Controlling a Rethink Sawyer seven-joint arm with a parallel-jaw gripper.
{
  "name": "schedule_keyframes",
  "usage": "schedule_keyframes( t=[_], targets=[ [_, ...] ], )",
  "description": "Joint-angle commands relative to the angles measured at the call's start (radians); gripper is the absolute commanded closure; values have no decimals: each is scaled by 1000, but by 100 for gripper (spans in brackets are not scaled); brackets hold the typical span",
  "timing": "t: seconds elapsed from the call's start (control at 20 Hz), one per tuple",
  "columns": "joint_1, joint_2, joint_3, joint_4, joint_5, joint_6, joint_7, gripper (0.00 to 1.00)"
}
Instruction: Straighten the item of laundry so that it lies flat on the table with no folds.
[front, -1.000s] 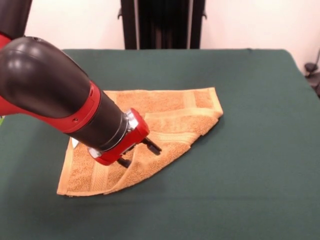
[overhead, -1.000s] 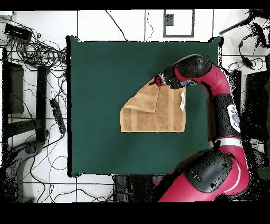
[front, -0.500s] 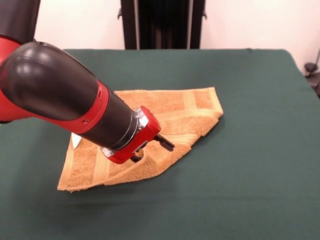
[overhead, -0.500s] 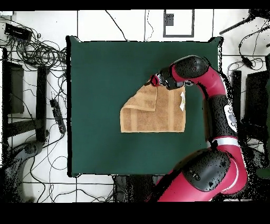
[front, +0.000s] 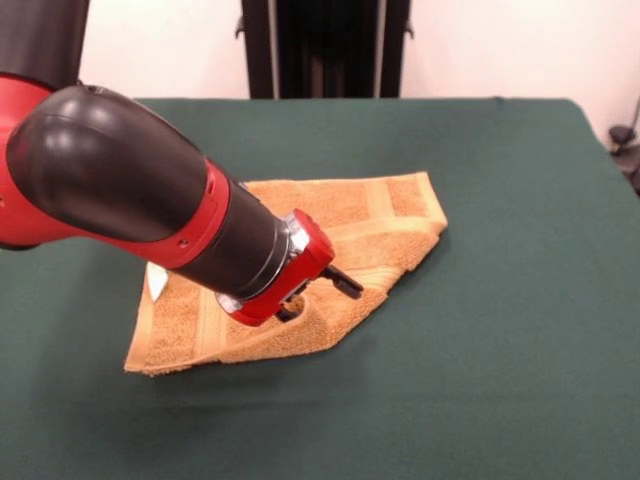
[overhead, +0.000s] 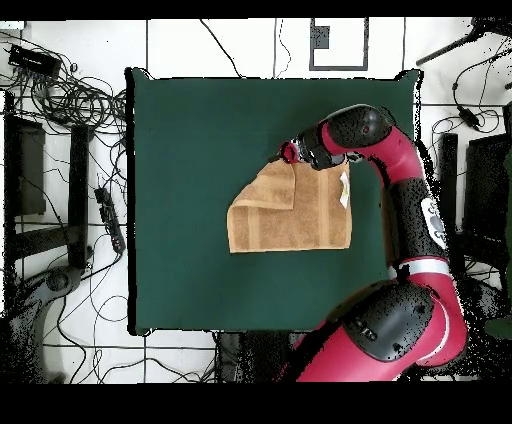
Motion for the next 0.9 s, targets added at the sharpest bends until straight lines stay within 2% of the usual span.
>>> schedule_keyframes(
  t=[0.05,0.45,0.7,0.9],
  targets=[
    [87,46,23,102,27,-49,66,0],
    [103,42,17,111,32,-68,96,0],
    [112,45,-2,95,55,-35,165,0],
    [117,37,-29,103,69,-73,250,0]
  ],
)
